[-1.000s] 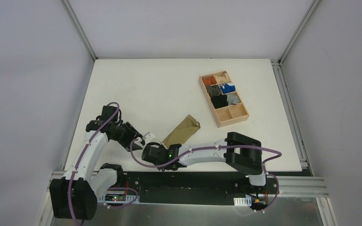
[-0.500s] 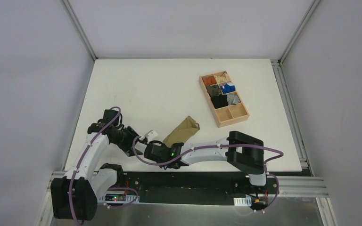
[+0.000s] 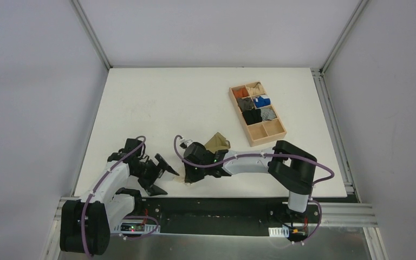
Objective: Roll the underwear
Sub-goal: Roll the underwear to the center of the board.
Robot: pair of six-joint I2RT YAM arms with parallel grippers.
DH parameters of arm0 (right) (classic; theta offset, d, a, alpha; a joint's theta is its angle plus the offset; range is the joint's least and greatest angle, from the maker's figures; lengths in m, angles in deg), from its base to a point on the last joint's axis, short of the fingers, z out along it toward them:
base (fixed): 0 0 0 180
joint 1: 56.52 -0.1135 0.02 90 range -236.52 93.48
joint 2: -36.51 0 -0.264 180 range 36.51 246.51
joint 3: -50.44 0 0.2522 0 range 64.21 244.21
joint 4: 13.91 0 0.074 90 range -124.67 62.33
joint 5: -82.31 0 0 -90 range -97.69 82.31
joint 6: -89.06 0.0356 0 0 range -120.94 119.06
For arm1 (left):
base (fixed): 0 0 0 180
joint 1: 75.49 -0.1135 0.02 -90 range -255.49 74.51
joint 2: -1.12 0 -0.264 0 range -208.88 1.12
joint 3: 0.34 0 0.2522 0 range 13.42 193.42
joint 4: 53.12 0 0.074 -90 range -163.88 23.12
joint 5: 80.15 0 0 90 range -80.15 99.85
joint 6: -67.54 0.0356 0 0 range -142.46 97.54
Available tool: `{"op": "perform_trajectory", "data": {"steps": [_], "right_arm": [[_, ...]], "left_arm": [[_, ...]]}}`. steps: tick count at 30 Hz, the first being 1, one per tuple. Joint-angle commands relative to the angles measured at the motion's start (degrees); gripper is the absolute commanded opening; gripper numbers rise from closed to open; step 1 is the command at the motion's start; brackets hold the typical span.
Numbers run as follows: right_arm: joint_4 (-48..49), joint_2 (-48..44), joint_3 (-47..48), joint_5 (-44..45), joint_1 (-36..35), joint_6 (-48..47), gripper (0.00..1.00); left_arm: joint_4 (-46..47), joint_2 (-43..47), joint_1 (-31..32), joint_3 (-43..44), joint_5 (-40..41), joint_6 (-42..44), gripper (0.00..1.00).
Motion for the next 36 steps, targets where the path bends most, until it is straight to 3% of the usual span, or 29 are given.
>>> {"op": "perform_trajectory", "data": {"steps": [1, 11, 23, 32, 36], "right_arm": [[5.69, -2.14, -2.56, -8.34, 2.08, 4.83, 0.00], [14.73, -3.57, -7.13, -15.51, 6.22, 11.55, 0.00], [15.49, -3.93, -7.89, -16.65, 6.80, 11.81, 0.00], [15.46, -4.14, -8.20, -16.70, 6.80, 11.49, 0.00], [15.30, -4.21, -8.55, -16.56, 6.78, 11.44, 0.00]], "left_arm": [[4.51, -0.13, 2.59, -1.77, -2.08, -2.39, 0.90], [11.84, -1.95, 5.22, -4.45, -0.14, -6.64, 0.76], [22.57, -6.33, 6.59, -7.84, 1.49, -10.88, 0.72], [23.97, -11.29, 6.64, -6.15, 3.79, -9.84, 0.50], [23.97, -11.66, 6.60, -4.75, 3.95, -9.83, 0.28]]}}
